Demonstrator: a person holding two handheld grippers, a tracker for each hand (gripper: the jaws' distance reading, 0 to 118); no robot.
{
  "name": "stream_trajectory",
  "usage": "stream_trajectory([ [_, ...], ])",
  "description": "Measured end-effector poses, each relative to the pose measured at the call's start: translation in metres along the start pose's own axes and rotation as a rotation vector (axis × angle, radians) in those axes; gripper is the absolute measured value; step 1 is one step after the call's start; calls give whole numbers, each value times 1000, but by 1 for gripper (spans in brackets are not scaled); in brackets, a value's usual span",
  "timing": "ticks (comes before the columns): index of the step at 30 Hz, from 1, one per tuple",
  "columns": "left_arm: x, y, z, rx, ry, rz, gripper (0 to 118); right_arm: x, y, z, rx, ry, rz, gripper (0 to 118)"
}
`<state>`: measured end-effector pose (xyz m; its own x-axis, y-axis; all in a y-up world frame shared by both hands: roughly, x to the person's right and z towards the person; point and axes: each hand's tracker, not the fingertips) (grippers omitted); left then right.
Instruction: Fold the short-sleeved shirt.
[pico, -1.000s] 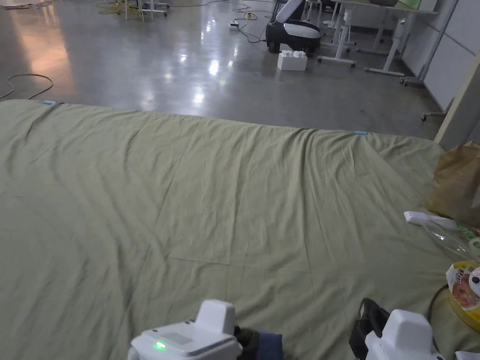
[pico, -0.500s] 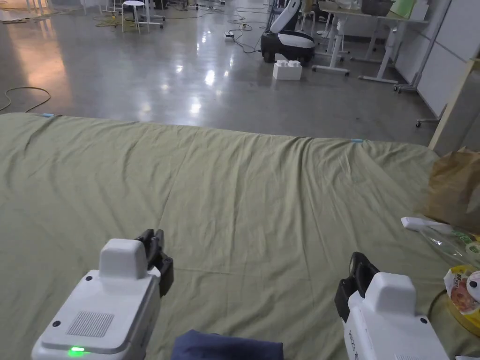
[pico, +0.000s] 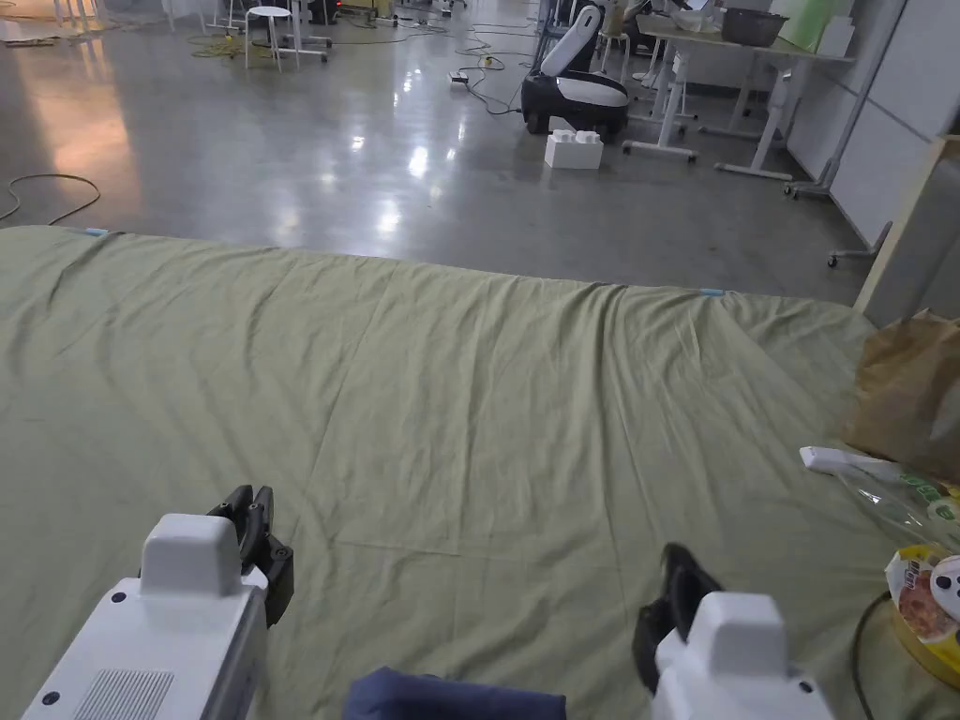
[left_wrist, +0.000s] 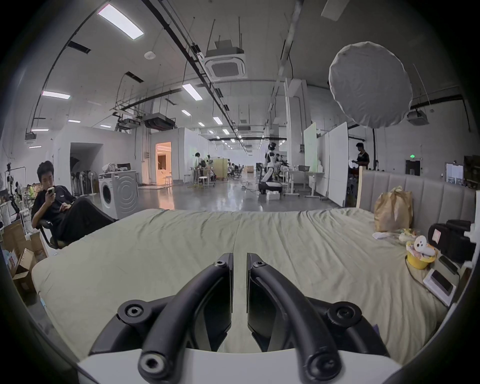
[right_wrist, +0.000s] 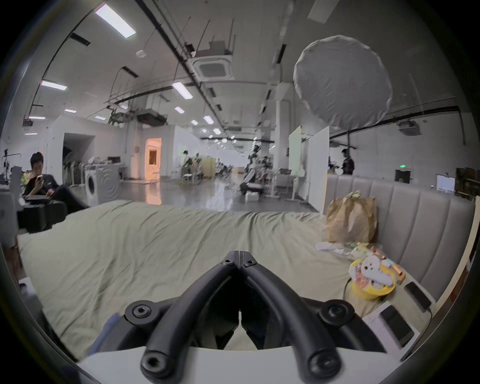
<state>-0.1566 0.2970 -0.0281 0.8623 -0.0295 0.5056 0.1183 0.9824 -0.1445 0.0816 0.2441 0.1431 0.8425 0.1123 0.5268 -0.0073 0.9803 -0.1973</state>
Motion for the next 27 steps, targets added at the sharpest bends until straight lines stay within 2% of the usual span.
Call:
stream_trajectory([
  [6, -19, -26, 1, -106, 5, 38, 10, -54, -51, 5, -183, 157, -52, 1],
  [11, -35, -44, 6, -198, -35, 78, 11, -91, -88, -9, -260, 212, 12, 1],
  [13, -40, -50, 6, -249, -65, 99, 11, -97, -102, -19, -302, 226, 14, 1],
  [15, -46, -57, 3, -300, -103, 131, 14, -99, -118, -28, -357, 197, 45, 1],
  [16, -49, -60, 0, -340, -134, 153, 18, -98, -125, -31, -366, 190, 44, 1],
  [18, -57, -67, -10, -427, -189, 216, 39, -93, -137, -36, -390, 166, 39, 1],
  [19, -61, -70, -16, -469, -229, 244, 51, -91, -141, -35, -395, 152, 42, 1],
  [20, -66, -75, -22, -500, -271, 279, 68, -88, -143, -35, -390, 147, 47, 1],
  [21, -69, -79, -28, -534, -316, 305, 78, -87, -144, -35, -385, 140, 53, 1],
  [23, -73, -87, -40, -593, -404, 355, 86, -83, -145, -34, -389, 140, 56, 1],
  [27, -77, -105, -69, -702, -491, 460, 87, -81, -147, -32, -386, 135, 59, 1],
])
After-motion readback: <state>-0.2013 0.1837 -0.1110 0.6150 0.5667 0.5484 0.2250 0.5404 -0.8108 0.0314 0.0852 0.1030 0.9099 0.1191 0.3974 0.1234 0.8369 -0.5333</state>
